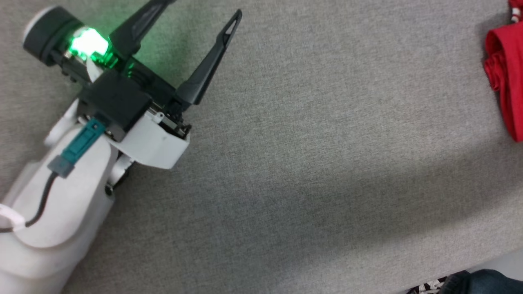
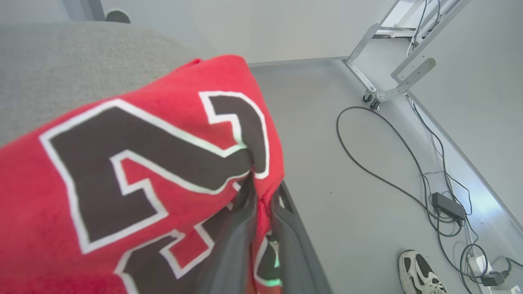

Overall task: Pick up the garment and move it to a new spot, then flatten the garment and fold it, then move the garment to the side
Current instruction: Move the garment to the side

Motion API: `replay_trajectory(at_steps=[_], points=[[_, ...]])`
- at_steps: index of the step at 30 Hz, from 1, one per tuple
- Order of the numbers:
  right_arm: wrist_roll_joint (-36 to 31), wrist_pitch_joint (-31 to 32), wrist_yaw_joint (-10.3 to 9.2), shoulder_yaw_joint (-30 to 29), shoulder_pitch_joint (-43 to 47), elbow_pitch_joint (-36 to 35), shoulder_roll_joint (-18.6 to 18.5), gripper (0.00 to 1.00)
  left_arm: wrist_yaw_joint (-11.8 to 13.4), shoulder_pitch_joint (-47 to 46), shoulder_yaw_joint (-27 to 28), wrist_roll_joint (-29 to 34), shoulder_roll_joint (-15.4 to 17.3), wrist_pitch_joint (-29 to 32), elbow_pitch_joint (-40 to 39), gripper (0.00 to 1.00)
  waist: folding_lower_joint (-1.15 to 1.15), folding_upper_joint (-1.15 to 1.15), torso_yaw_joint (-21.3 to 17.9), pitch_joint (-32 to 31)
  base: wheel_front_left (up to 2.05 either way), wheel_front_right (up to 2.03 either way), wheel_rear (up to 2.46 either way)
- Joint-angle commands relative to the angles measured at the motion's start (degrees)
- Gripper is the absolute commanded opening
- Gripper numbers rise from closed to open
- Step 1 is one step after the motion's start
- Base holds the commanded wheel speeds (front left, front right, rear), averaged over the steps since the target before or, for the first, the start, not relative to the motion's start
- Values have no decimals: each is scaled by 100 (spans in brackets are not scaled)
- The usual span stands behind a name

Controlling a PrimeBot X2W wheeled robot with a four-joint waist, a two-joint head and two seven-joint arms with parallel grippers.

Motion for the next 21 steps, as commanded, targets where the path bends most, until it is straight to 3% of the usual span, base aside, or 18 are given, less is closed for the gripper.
replay_trajectory(at_steps=[1,8,9,10,11,12,21], points=[[-8,-64,-12,40,-74,95,59,0,3,-61,-24,-34,41,4,39,100,0,0,-98,212,0,0,0],[91,-293,-12,252,-336,572,203,0,7,2,75,-87,155,5,238,100,0,0,-139,271,0,0,0],[101,-319,-12,287,-360,615,213,16,7,22,95,-80,152,5,250,100,0,0,-146,266,0,0,0],[108,-335,-12,331,-380,661,235,49,7,44,114,-71,142,5,264,100,0,0,-153,257,0,0,0],[114,-340,-11,388,-396,686,251,90,7,60,130,-63,124,5,274,100,0,0,-157,245,0,0,0],[127,-353,-11,429,-413,712,242,100,7,72,138,-53,104,6,285,100,0,0,-154,233,0,0,0],[186,-492,-12,815,-323,770,46,100,10,396,314,-54,-279,6,246,100,0,0,71,-101,0,0,0]])
